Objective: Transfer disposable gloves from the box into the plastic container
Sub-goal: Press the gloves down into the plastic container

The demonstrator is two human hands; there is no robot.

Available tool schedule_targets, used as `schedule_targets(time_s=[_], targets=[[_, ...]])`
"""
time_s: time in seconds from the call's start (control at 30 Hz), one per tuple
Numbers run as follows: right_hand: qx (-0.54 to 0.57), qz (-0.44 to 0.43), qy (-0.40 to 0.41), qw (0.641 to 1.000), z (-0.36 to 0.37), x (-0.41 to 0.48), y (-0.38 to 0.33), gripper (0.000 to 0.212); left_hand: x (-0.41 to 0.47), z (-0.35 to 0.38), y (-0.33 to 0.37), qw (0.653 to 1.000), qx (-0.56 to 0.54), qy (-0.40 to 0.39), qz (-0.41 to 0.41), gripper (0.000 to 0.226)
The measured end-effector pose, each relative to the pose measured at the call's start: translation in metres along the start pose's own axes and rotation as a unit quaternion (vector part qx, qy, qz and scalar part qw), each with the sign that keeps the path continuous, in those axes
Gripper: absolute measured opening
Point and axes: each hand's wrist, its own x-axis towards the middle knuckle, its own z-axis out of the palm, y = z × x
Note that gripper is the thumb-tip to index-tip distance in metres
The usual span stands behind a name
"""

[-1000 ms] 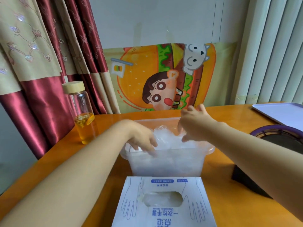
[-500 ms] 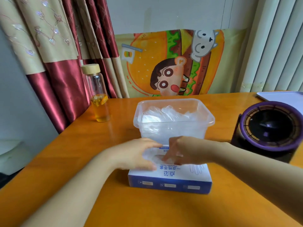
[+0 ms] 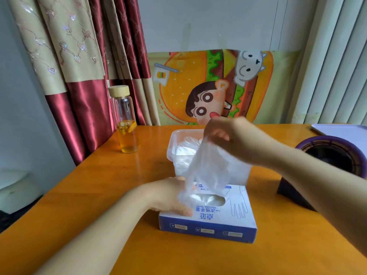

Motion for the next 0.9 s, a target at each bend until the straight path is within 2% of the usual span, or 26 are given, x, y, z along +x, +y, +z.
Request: schedule_targets(time_s=[0.07, 0.13, 0.17, 0.23, 0.27, 0.3, 0.33, 0.4, 0.47, 0.53, 0.6, 0.67, 0.7, 0.77, 0.8, 0.83, 0.9], targets=[[0.064, 0.035, 0.062, 0.995, -0.017, 0.007, 0.001, 0.012, -0.006, -0.004, 0.001, 0.999, -0.022, 0.024, -0.019, 0.070], [0.138, 0.097, 0.042, 0.985, -0.021, 0.009, 0.007, 0.012, -0.012, -0.013, -0.001, 0.991, -0.112, 0.068, 0.000, 0.054], [0.199, 0.137, 0.016, 0.970, -0.020, 0.008, 0.011, 0.011, -0.015, -0.020, -0.001, 0.979, -0.177, 0.096, 0.024, 0.057], [0.347, 0.232, -0.042, 0.908, -0.012, 0.003, 0.017, 0.014, -0.022, -0.030, 0.000, 0.937, -0.308, 0.152, 0.063, 0.089], [0.410, 0.270, -0.063, 0.869, -0.008, 0.001, 0.020, 0.016, -0.022, -0.035, 0.002, 0.913, -0.358, 0.183, 0.065, 0.100], [0.455, 0.294, -0.078, 0.837, -0.003, -0.001, 0.023, 0.019, -0.020, -0.039, 0.005, 0.896, -0.386, 0.210, 0.066, 0.100], [0.487, 0.308, -0.090, 0.812, 0.004, -0.002, 0.025, 0.022, -0.017, -0.042, 0.009, 0.890, -0.387, 0.230, 0.068, 0.088], [0.527, 0.329, -0.107, 0.776, 0.020, -0.005, 0.029, 0.029, -0.009, -0.045, 0.021, 0.906, -0.343, 0.242, 0.057, 0.046], [0.534, 0.348, -0.114, 0.762, 0.029, -0.008, 0.031, 0.031, 0.001, -0.045, 0.027, 0.925, -0.296, 0.237, 0.032, 0.017], [0.525, 0.345, -0.072, 0.775, 0.028, -0.008, 0.033, 0.026, 0.013, -0.047, 0.027, 0.922, -0.292, 0.254, 0.000, 0.010], [0.473, 0.319, 0.045, 0.820, 0.018, -0.008, 0.031, 0.013, 0.018, -0.054, 0.028, 0.905, -0.313, 0.285, -0.031, 0.010], [0.391, 0.239, 0.143, 0.877, 0.002, -0.009, 0.022, 0.004, 0.023, -0.065, 0.028, 0.900, -0.306, 0.307, -0.053, 0.012], [0.340, 0.185, 0.137, 0.912, -0.005, -0.009, 0.015, 0.006, 0.026, -0.072, 0.028, 0.905, -0.283, 0.311, -0.061, 0.015], [0.235, 0.115, 0.008, 0.965, -0.011, -0.010, -0.001, 0.006, 0.033, -0.084, 0.031, 0.922, -0.224, 0.307, -0.074, 0.023], [0.191, 0.103, -0.059, 0.974, -0.010, -0.010, -0.006, 0.009, 0.035, -0.089, 0.032, 0.929, -0.195, 0.303, -0.080, 0.024], [0.166, 0.099, -0.092, 0.977, -0.007, -0.008, -0.007, 0.013, 0.038, -0.094, 0.034, 0.935, -0.173, 0.297, -0.084, 0.023], [0.151, 0.120, -0.068, 0.979, -0.001, 0.001, 0.002, 0.024, 0.046, -0.103, 0.037, 0.944, -0.163, 0.274, -0.081, 0.024]])
